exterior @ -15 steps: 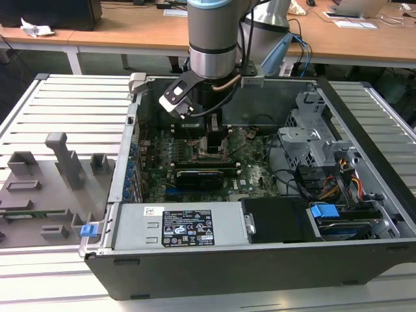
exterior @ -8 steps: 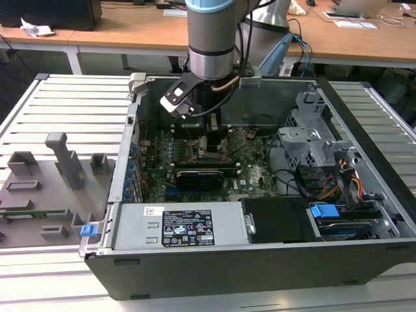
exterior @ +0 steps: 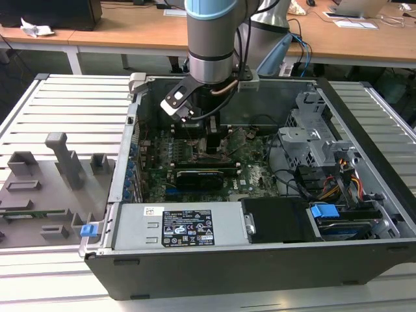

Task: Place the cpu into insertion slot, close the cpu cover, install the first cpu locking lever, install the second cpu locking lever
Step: 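Place the cpu into insertion slot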

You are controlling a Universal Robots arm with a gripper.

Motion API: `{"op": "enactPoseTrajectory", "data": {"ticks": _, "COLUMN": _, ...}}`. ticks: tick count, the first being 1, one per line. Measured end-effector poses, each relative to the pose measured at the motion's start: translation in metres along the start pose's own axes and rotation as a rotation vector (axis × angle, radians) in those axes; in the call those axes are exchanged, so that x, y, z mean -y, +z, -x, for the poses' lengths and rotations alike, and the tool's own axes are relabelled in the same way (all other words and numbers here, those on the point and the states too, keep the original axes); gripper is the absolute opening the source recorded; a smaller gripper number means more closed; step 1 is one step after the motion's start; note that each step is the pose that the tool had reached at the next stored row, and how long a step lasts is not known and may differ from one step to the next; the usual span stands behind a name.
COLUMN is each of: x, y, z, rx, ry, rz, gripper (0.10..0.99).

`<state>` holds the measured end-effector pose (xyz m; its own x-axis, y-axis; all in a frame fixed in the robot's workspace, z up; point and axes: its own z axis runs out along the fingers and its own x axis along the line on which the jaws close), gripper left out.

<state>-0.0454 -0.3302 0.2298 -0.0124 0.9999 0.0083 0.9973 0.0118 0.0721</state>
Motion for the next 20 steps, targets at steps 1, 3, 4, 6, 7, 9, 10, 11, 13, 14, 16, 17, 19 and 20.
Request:
{"op": "enactPoseTrajectory", "data": {"ticks": 1, "x": 0.0001, "y": 0.001, "z": -0.0007, "rx": 0.0, "ry": 0.0, "rz": 0.0, "gripper": 0.529}}
{"op": "enactPoseTrajectory", "data": {"ticks": 3, "x": 0.0002, "y": 0.004, "z": -0.002, "rx": 0.0, "ry": 0.0, "rz": 0.0, "gripper": 0.529}}
{"op": "enactPoseTrajectory", "data": {"ticks": 4, "x": 0.0004, "y": 0.0061, "z": -0.0027, "rx": 0.0, "ry": 0.0, "rz": 0.0, "gripper": 0.529}}
{"op": "enactPoseTrajectory", "data": {"ticks": 6, "x": 0.0007, "y": 0.0106, "z": -0.0063, "rx": 0.0, "ry": 0.0, "rz": 0.0, "gripper": 0.529}}
{"op": "enactPoseTrajectory", "data": {"ticks": 7, "x": 0.0008, "y": 0.0124, "z": -0.0077, "rx": -0.0002, "ry": 0.0, "rz": 0.0, "gripper": 0.529}}
{"op": "enactPoseTrajectory", "data": {"ticks": 9, "x": 0.0009, "y": 0.0145, "z": -0.0094, "rx": 0.0001, "ry": 0.0, "rz": 0.0, "gripper": 0.529}}
{"op": "enactPoseTrajectory", "data": {"ticks": 10, "x": 0.0011, "y": 0.0164, "z": -0.0103, "rx": 0.0001, "ry": 0.001, "rz": 0.0, "gripper": 0.529}}
{"op": "enactPoseTrajectory", "data": {"ticks": 11, "x": 0.0011, "y": 0.0173, "z": -0.0108, "rx": 0.0002, "ry": 0.002, "rz": 0.0, "gripper": 0.529}}
{"op": "enactPoseTrajectory", "data": {"ticks": 13, "x": 0.0011, "y": 0.0182, "z": -0.0113, "rx": 0.0003, "ry": 0.003, "rz": 0.0, "gripper": 0.529}}
{"op": "enactPoseTrajectory", "data": {"ticks": 14, "x": 0.0011, "y": 0.0183, "z": -0.0112, "rx": 0.0004, "ry": 0.003, "rz": 0.0, "gripper": 0.529}}
{"op": "enactPoseTrajectory", "data": {"ticks": 16, "x": 0.0012, "y": 0.0185, "z": -0.0113, "rx": 0.0003, "ry": 0.003, "rz": 0.0, "gripper": 0.529}}
{"op": "enactPoseTrajectory", "data": {"ticks": 17, "x": 0.0012, "y": 0.0186, "z": -0.0113, "rx": 0.0003, "ry": 0.003, "rz": 0.0, "gripper": 0.529}}
{"op": "enactPoseTrajectory", "data": {"ticks": 19, "x": 0.0003, "y": 0.0224, "z": -0.0114, "rx": 0.0009, "ry": 0.011, "rz": 0.0, "gripper": 0.529}}
{"op": "enactPoseTrajectory", "data": {"ticks": 20, "x": 0.0004, "y": 0.0242, "z": -0.0113, "rx": 0.0009, "ry": 0.011, "rz": 0.0, "gripper": 0.529}}
